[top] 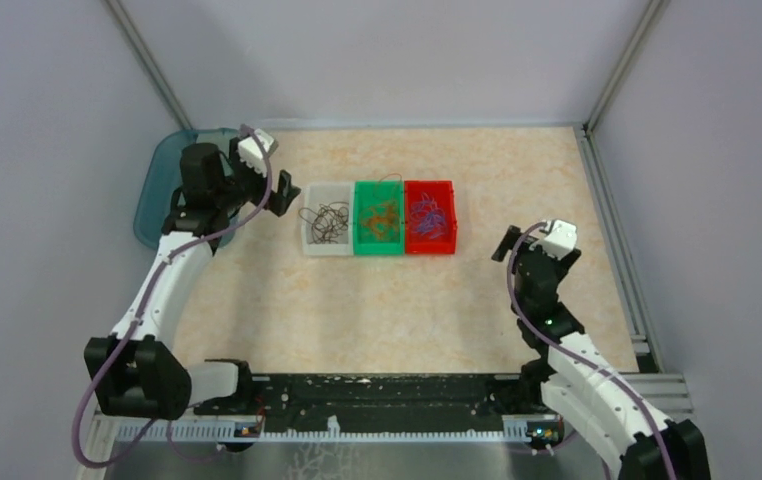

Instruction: Untangle the cables

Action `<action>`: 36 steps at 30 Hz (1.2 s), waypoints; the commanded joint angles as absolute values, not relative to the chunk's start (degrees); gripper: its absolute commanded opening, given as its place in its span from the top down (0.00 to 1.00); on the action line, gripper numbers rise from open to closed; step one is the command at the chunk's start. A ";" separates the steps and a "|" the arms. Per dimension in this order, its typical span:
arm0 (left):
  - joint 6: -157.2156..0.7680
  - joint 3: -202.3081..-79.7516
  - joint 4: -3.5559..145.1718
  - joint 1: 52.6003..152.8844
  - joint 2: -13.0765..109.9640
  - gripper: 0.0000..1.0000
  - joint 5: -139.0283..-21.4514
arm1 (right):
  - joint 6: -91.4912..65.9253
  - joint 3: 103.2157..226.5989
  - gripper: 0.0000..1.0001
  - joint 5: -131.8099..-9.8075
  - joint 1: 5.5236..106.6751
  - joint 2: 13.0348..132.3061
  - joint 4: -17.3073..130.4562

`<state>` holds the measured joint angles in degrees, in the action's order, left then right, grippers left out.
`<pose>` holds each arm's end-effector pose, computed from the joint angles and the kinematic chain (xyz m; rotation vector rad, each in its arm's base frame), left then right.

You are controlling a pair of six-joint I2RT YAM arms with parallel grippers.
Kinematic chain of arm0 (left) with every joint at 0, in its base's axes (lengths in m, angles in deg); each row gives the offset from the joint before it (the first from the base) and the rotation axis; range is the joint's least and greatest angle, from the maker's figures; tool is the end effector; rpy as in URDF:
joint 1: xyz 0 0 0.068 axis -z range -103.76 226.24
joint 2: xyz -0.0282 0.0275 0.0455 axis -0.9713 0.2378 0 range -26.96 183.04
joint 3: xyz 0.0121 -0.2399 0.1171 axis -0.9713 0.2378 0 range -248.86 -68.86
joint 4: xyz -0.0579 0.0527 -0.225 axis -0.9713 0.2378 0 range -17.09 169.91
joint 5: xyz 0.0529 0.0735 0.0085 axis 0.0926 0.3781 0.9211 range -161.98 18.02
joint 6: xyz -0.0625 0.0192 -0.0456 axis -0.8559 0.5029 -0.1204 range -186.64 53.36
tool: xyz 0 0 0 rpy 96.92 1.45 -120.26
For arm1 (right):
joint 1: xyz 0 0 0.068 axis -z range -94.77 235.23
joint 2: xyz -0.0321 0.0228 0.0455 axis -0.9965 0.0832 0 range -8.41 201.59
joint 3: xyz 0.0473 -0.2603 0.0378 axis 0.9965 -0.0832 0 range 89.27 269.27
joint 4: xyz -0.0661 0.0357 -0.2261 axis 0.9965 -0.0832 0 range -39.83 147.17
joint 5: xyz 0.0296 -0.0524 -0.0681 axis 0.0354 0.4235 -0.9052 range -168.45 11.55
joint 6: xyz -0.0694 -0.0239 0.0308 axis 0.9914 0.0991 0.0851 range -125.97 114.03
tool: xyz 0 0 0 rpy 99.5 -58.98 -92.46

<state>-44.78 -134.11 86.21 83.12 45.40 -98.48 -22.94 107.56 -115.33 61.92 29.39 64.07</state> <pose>0.2887 -0.0657 0.3447 0.7614 1.7375 -0.2674 0.1716 0.0293 0.2268 0.3567 1.7100 -0.0628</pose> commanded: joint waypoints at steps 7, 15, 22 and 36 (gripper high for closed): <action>-52.45 -105.10 60.81 71.46 45.37 0.00 -101.25 | -19.39 97.88 0.02 -125.90 74.97 41.83 93.80; -57.09 -90.97 34.15 71.11 49.58 0.00 -98.28 | -14.59 94.91 0.04 -120.73 77.23 56.95 115.85; -61.48 -86.75 19.89 71.08 54.46 0.00 -96.79 | -8.81 95.27 0.07 -111.02 77.49 68.96 131.45; -60.20 -83.24 2.48 74.62 63.44 0.00 -91.37 | -8.05 99.11 0.01 -102.62 79.07 74.92 128.55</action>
